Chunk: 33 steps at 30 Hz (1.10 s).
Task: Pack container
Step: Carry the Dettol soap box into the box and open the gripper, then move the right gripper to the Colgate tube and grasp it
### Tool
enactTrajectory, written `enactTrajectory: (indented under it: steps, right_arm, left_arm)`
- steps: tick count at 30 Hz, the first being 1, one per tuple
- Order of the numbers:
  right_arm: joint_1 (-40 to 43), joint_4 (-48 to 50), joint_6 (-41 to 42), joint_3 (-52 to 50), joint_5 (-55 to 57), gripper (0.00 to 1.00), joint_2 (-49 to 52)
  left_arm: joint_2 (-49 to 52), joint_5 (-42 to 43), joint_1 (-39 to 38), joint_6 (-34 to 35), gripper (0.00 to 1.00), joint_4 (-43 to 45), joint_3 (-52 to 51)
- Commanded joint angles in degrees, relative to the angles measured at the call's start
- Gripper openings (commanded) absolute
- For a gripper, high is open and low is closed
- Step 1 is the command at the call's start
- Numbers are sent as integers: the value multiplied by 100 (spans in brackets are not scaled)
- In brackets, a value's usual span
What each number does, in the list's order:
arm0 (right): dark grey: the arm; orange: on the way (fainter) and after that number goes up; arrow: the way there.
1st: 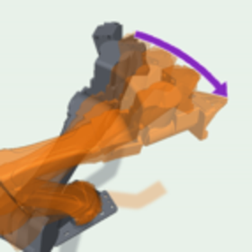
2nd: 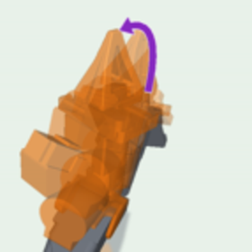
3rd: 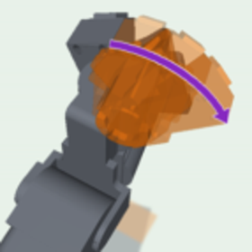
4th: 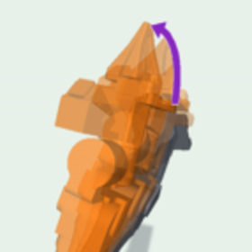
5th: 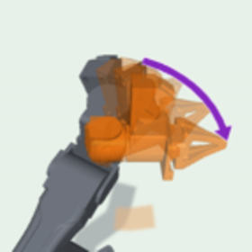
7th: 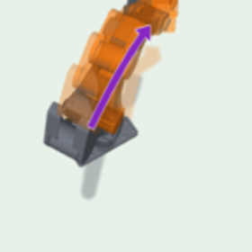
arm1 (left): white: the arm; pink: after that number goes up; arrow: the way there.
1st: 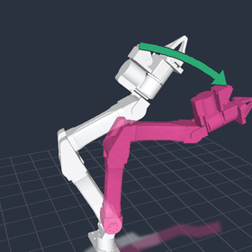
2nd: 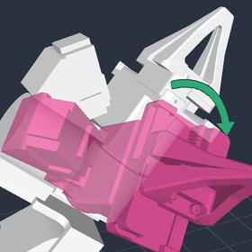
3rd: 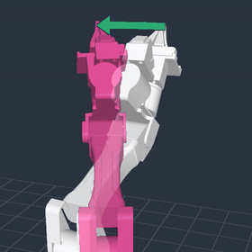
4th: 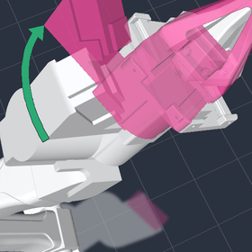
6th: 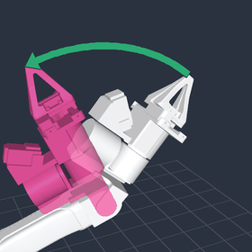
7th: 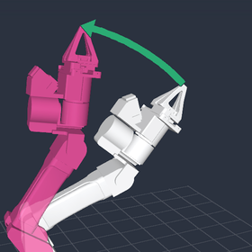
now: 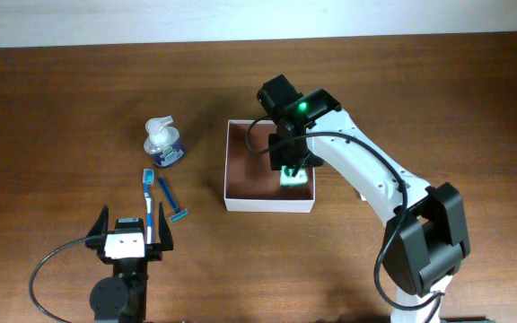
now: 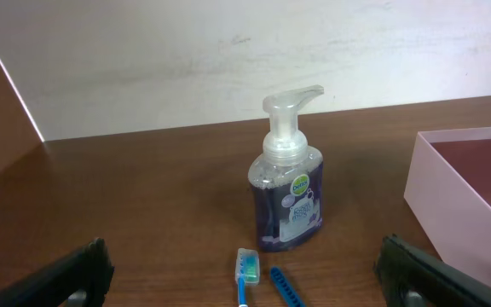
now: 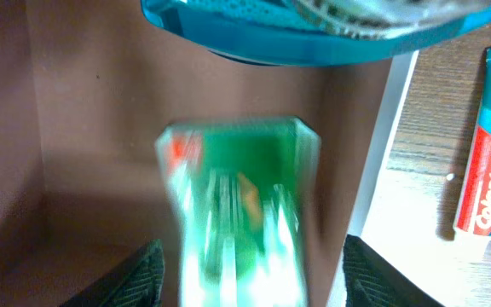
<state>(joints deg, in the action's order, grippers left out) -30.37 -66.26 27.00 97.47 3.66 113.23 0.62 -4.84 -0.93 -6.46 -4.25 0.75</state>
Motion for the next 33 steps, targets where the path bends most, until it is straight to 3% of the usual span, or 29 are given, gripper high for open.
enactTrajectory:
  steps: [1, 12, 20, 26, 33]
  right_arm:
    - [39, -79, 52, -20, 114, 63, 66]
    - [472, -999, -79, 675, 662, 63, -448]
    - [1486, -1665, -81, 671, 776, 63, -1001]
    - [2065, -1272, -302, 4, 732, 63, -986]
    - [2284, 337, -1069, -1663, -286, 63, -973]
  left_arm:
    - [-28, 61, 35, -81, 100, -7, -24]
    - [-28, 61, 35, -81, 99, -4, -24]
    - [-28, 59, 35, -81, 100, -4, -24]
    - [-28, 61, 35, -81, 100, -7, -24]
    - [-28, 59, 35, -81, 99, -4, -24]
